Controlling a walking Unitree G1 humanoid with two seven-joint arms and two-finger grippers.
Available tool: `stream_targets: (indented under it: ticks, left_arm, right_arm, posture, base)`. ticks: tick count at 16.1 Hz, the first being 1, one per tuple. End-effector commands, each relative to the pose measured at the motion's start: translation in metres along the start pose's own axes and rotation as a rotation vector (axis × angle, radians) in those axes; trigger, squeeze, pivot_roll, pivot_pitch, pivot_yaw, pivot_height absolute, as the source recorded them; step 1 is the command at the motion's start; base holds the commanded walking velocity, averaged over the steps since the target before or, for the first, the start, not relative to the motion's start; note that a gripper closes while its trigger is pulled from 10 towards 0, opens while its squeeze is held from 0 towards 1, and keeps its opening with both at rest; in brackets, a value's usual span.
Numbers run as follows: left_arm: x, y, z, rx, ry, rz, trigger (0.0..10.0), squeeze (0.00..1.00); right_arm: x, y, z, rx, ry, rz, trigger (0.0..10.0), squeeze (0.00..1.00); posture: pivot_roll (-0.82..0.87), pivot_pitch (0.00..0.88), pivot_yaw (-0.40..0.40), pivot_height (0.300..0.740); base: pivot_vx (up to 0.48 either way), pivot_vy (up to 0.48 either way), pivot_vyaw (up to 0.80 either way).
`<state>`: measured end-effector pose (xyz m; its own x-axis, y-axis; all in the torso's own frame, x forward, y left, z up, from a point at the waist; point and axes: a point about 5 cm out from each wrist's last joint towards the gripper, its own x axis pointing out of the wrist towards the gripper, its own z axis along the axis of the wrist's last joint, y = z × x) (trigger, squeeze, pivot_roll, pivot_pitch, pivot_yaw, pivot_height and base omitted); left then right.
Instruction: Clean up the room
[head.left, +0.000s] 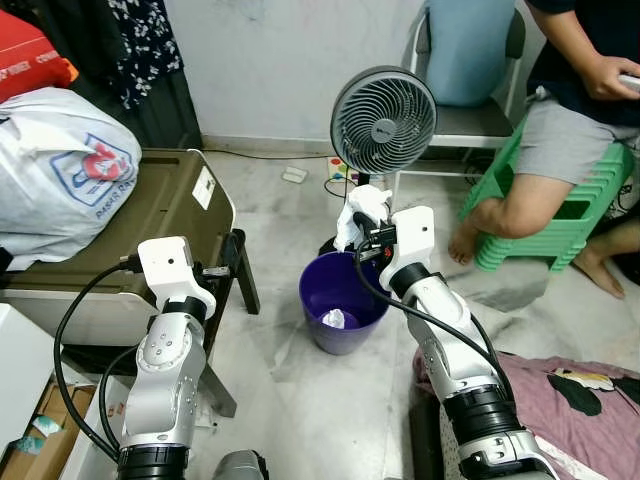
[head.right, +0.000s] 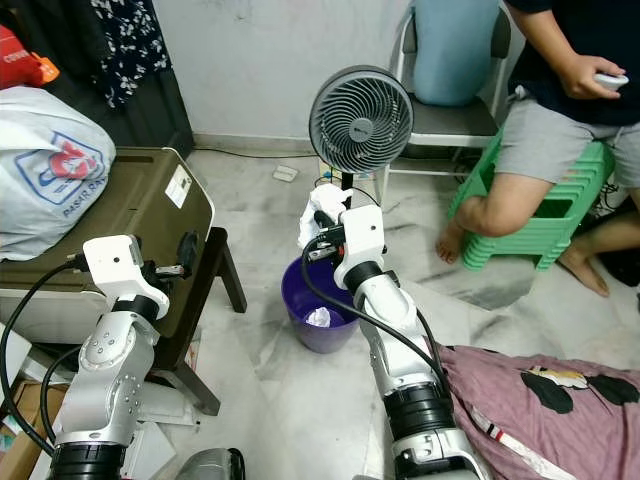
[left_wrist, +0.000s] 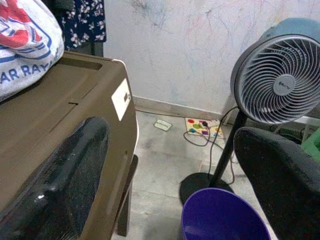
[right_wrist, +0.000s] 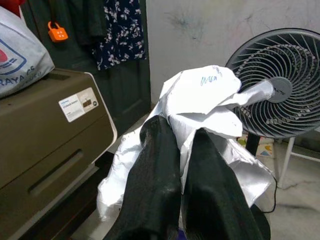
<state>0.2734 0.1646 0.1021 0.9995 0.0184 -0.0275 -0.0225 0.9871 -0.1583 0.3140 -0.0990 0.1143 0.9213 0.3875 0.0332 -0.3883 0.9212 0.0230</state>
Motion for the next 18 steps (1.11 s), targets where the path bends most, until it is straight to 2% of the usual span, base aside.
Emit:
stream_targets:
  ticks: [1, 5, 12, 18]
  left_arm:
    - [-0.0004, 0.0013, 0.0037, 0.003, -0.014, 0.0, 10.0, 0.0]
    - [-0.0004, 0.0015, 0.0038, -0.001, -0.015, -0.001, 10.0, 0.0]
    - [0.0004, 0.0011, 0.0043, -0.008, -0.015, -0.003, 10.0, 0.0]
    - [0.001, 0.0008, 0.0036, -0.014, -0.009, 0.0, 10.0, 0.0]
  right_arm:
    - [0.0009, 0.0008, 0.0057, -0.002, -0.025, 0.006, 10.0, 0.0]
    - [0.0009, 0.0007, 0.0056, 0.0, -0.026, 0.003, 10.0, 0.0]
    - [0.0016, -0.0003, 0.0054, -0.007, -0.021, -0.002, 10.0, 0.0]
    - [0.0019, -0.0019, 0.0041, 0.005, -0.012, -0.015, 10.0, 0.0]
  posture:
    - [-0.07, 0.0, -0.01, 0.74]
    - [-0.07, 0.0, -0.01, 0.74]
    - [-0.07, 0.0, -0.011, 0.74]
    - [-0.07, 0.0, -0.012, 0.74]
  base:
    - [0.244, 0.0, 0.0]
    - [0.253, 0.0, 0.71]
    - [0.259, 0.0, 0.0]
    - [0.0, 0.0, 0.0]
